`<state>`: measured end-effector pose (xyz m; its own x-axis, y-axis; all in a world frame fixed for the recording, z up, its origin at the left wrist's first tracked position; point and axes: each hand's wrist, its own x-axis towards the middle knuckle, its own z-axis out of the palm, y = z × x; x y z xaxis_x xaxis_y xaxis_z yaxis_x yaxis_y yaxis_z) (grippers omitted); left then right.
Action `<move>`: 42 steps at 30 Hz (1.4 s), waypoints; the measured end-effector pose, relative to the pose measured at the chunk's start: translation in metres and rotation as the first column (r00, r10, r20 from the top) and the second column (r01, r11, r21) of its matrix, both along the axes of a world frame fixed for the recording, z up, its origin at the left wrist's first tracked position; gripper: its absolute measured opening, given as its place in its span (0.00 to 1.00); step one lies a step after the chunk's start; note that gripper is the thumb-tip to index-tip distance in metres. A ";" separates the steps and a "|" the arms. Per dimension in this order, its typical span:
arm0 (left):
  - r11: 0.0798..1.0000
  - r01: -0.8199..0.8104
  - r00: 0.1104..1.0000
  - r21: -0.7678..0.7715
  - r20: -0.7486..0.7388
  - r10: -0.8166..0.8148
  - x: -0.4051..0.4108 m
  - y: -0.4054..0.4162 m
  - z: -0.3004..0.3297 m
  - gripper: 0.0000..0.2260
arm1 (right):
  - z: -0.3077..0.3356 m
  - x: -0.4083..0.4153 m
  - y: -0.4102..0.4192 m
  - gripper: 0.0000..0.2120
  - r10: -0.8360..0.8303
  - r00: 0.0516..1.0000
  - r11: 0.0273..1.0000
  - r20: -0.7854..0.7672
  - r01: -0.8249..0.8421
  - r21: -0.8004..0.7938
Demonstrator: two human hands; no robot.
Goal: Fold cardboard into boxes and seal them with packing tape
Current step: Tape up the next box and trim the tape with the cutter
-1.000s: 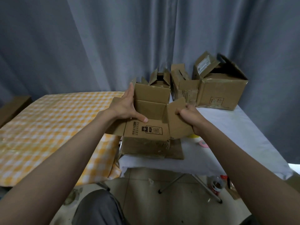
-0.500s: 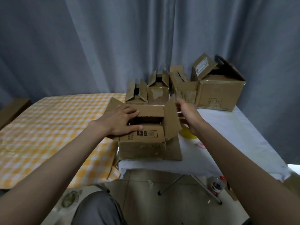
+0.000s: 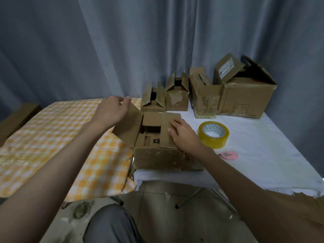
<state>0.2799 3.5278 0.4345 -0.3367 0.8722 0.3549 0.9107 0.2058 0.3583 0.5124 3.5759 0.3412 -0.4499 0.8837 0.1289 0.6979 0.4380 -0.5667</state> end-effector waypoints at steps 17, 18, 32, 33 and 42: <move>0.892 0.377 0.926 -0.247 0.127 -0.356 0.037 -0.002 -0.073 0.37 | -0.006 0.010 -0.005 0.27 -0.011 0.992 0.995 -0.125 -0.001 -0.098; 0.896 0.371 0.925 -0.245 0.178 -0.335 0.038 -0.003 -0.075 0.38 | -0.007 0.009 -0.006 0.27 -0.032 0.986 0.992 -0.161 0.012 -0.124; 0.960 0.276 0.851 -0.053 0.478 -0.218 0.073 0.009 -0.077 0.36 | -0.001 0.013 0.014 0.30 -0.134 0.947 0.962 -0.292 0.053 -0.268; 0.962 0.270 0.848 -0.046 0.485 -0.215 0.073 0.011 -0.075 0.36 | 0.001 0.014 0.016 0.30 -0.130 0.942 0.963 -0.308 0.045 -0.267; 0.982 0.175 0.887 -0.079 0.445 -0.122 0.100 0.006 -0.086 0.36 | 0.003 0.027 0.030 0.29 0.002 0.980 0.971 -0.201 -0.050 -0.233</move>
